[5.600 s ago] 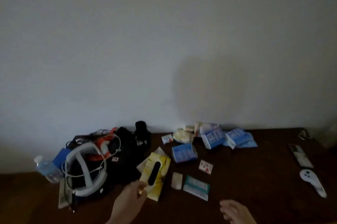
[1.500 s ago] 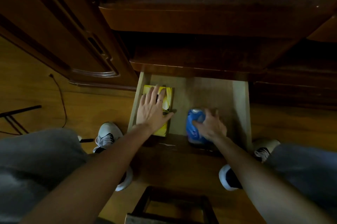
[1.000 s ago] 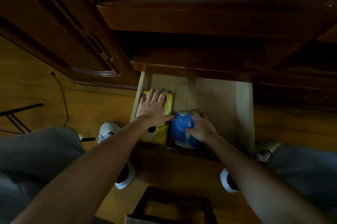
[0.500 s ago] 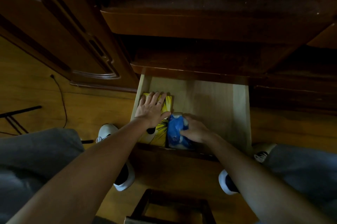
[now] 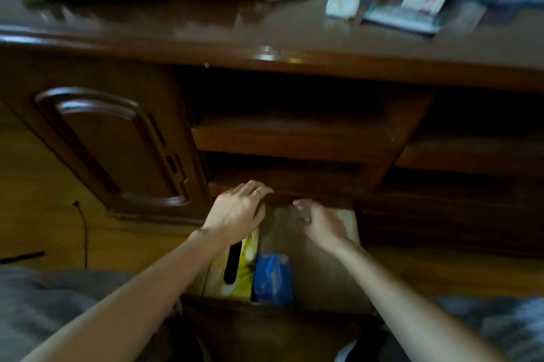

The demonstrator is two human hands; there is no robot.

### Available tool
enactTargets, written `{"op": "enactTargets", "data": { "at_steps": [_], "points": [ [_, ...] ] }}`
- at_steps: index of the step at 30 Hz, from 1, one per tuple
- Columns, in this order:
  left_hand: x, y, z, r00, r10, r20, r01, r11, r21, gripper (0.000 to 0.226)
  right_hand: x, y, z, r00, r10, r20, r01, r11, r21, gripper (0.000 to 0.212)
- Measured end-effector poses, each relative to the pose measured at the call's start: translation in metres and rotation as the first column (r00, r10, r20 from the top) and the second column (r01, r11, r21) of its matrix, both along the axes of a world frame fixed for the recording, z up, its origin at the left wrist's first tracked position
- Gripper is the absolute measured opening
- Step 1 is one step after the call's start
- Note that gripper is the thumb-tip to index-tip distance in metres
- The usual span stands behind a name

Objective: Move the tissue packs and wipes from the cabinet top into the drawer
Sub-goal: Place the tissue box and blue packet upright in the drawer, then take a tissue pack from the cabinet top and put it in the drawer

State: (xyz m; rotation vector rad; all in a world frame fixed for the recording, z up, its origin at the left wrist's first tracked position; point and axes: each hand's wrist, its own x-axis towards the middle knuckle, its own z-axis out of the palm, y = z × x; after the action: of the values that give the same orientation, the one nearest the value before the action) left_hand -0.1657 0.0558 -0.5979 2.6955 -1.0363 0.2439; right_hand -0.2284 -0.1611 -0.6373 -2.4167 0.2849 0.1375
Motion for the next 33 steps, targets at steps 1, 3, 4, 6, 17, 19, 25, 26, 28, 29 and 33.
{"op": "enactTargets", "data": {
  "at_steps": [1,3,4,6,17,19,25,26,28,29,33],
  "points": [
    [0.002,-0.004,0.032,0.994,-0.003,0.106,0.01,0.998,-0.067,0.034,0.005,-0.004,0.032,0.991,-0.017,0.132,0.024,0.999,-0.048,0.032],
    [0.005,-0.008,0.094,0.961,-0.009,0.276,0.061,0.982,-0.181,0.03,0.012,-0.013,0.102,0.923,-0.008,0.384,0.043,0.996,-0.084,0.02],
    [0.007,-0.01,0.123,0.939,-0.008,0.343,0.093,0.968,-0.232,0.028,0.014,-0.018,0.136,0.859,0.015,0.511,0.044,0.994,-0.103,0.017],
    [0.015,-0.01,0.174,0.886,0.011,0.464,0.154,0.936,-0.315,0.024,0.019,-0.026,0.196,0.681,0.087,0.727,0.065,0.982,-0.179,0.017],
    [0.143,-0.058,0.294,0.948,0.195,0.25,-0.149,0.97,-0.192,0.041,0.117,-0.069,0.308,0.962,0.083,0.262,0.075,0.836,-0.543,0.07],
    [0.171,-0.07,0.293,0.955,0.201,0.217,-0.177,0.976,-0.128,0.048,0.139,-0.071,0.306,0.938,0.097,0.334,0.136,0.782,-0.609,0.071],
    [0.244,-0.095,0.261,0.964,0.264,-0.025,-0.264,0.964,0.023,0.067,0.216,-0.09,0.311,0.986,-0.022,0.165,0.13,0.721,-0.681,0.082],
    [0.251,-0.096,0.256,0.953,0.293,-0.073,-0.292,0.956,0.024,0.069,0.226,-0.095,0.309,0.993,-0.071,0.093,0.114,0.75,-0.652,0.082],
    [0.261,-0.099,0.254,0.945,0.321,-0.07,-0.319,0.947,0.032,0.069,0.238,-0.103,0.304,0.994,-0.109,0.01,0.095,0.814,-0.573,0.078],
    [0.262,-0.1,0.254,0.947,0.319,-0.035,-0.317,0.947,0.042,0.068,0.241,-0.105,0.302,0.995,-0.1,0.012,0.09,0.829,-0.552,0.074],
    [0.246,-0.1,0.26,0.96,0.241,0.143,-0.256,0.962,0.097,0.058,0.236,-0.101,0.302,0.989,-0.021,0.147,0.106,0.792,-0.601,0.058]
  ]
}}
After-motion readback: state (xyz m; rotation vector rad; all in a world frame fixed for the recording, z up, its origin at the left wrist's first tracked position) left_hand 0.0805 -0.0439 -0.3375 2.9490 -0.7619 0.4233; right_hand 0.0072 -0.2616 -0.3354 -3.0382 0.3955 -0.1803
